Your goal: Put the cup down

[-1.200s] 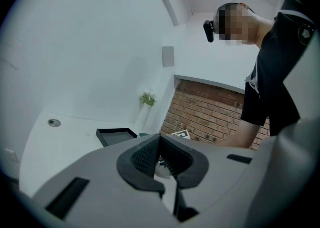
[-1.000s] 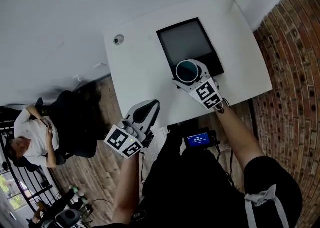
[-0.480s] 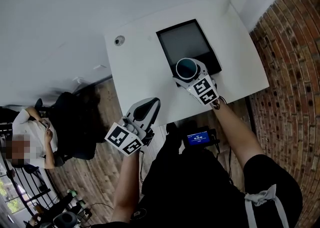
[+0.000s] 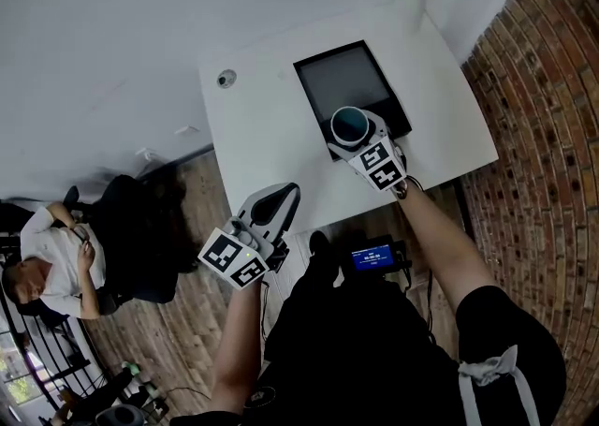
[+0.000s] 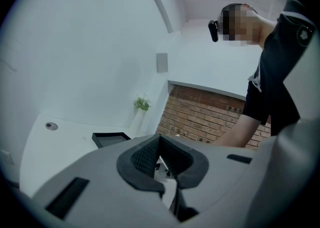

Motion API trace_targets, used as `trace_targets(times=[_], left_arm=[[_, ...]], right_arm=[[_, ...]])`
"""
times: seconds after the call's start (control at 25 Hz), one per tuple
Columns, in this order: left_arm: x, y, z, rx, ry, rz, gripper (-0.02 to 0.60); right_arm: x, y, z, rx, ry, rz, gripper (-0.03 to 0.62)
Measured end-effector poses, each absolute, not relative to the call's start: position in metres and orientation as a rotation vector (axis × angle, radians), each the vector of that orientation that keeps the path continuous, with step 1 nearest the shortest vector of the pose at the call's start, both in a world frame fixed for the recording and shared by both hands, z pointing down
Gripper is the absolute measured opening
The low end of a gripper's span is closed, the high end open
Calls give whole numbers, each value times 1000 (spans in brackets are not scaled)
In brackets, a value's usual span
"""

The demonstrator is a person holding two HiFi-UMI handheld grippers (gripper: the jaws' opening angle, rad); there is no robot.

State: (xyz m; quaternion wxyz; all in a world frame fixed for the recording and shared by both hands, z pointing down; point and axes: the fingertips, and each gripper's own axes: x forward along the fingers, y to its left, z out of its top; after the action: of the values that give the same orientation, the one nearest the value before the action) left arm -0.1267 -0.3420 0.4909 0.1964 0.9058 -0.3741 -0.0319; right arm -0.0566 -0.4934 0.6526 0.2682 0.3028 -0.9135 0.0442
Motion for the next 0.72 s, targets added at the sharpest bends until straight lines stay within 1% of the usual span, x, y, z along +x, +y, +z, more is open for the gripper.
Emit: trace_targets(times=[0.2, 0.56, 0.72], left_arm=[[-133, -341, 491, 2545, -1044, -105, 8], [-134, -350, 484, 2555, -1008, -166, 8], [-129, -352, 485, 2568, -982, -166, 8]], right_arm=[[-43, -489, 650, 843, -2458, 135, 400], [-10, -470, 623, 906, -2522, 305, 400], [10, -460, 602, 941, -2581, 471, 399]])
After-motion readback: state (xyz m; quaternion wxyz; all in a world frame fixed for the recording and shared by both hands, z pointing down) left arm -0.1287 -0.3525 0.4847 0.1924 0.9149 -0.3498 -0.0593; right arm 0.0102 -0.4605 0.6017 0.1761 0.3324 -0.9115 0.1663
